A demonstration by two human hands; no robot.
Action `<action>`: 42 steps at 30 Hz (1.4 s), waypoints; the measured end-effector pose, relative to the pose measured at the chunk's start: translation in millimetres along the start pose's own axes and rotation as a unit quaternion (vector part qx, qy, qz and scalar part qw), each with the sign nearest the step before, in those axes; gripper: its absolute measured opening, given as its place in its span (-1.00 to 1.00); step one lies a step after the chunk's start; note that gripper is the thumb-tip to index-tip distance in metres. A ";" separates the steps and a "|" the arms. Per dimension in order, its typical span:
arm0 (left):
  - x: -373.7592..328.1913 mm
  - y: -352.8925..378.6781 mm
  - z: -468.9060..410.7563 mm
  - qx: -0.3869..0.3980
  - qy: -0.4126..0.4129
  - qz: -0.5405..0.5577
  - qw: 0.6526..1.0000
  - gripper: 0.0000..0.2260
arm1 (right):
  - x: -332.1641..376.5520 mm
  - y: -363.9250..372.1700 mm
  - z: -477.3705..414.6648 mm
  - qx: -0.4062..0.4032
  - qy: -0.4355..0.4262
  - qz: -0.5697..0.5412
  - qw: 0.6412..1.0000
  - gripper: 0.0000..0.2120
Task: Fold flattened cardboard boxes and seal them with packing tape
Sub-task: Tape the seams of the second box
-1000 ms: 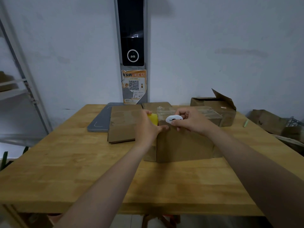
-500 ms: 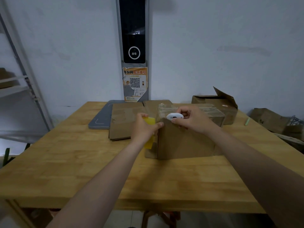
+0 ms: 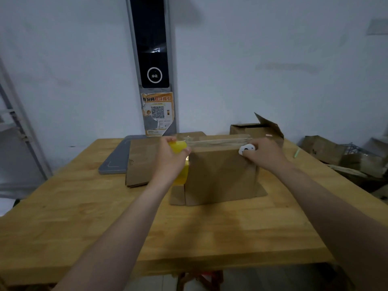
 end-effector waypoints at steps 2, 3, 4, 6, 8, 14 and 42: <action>-1.1 -6.2 5.8 -0.015 0.003 0.000 1.000 -0.60 | 5.8 -11.0 8.4 -0.001 -0.001 0.002 1.000 -0.87; -0.5 -11.1 8.7 -0.024 0.001 -0.001 1.000 -0.61 | 11.7 -16.8 12.3 0.009 -0.005 0.017 1.000 -0.83; 0.0 -16.5 11.3 -0.036 -0.002 -0.004 0.999 -0.62 | 20.0 -22.3 16.3 0.027 -0.018 0.040 0.999 -0.78; -1.8 -30.1 17.4 -0.062 -0.001 -0.004 0.998 -0.61 | 43.6 -33.5 26.5 0.084 -0.049 0.058 0.994 -0.74; -7.3 -44.2 26.0 -0.097 0.009 -0.028 0.995 -0.57 | 68.2 -42.5 36.6 0.147 -0.049 0.001 0.988 -0.80; -20.5 -70.2 47.7 -0.163 0.055 -0.078 0.982 -0.50 | 86.3 -33.1 36.9 0.045 -0.082 -0.045 0.995 -0.83; -53.2 18.5 133.5 0.060 0.080 0.013 0.995 -0.59 | 20.4 -67.7 98.9 -0.077 -0.065 0.002 0.995 -0.85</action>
Point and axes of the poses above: each hand's wrist, its own z-axis away from the middle knuckle, its own y-axis out of the palm, x = y × z, the point moved 4 cm from there along -z, towards the middle knuckle, and after that the axes turned 13 degrees about -x, right-handed, at the moved point
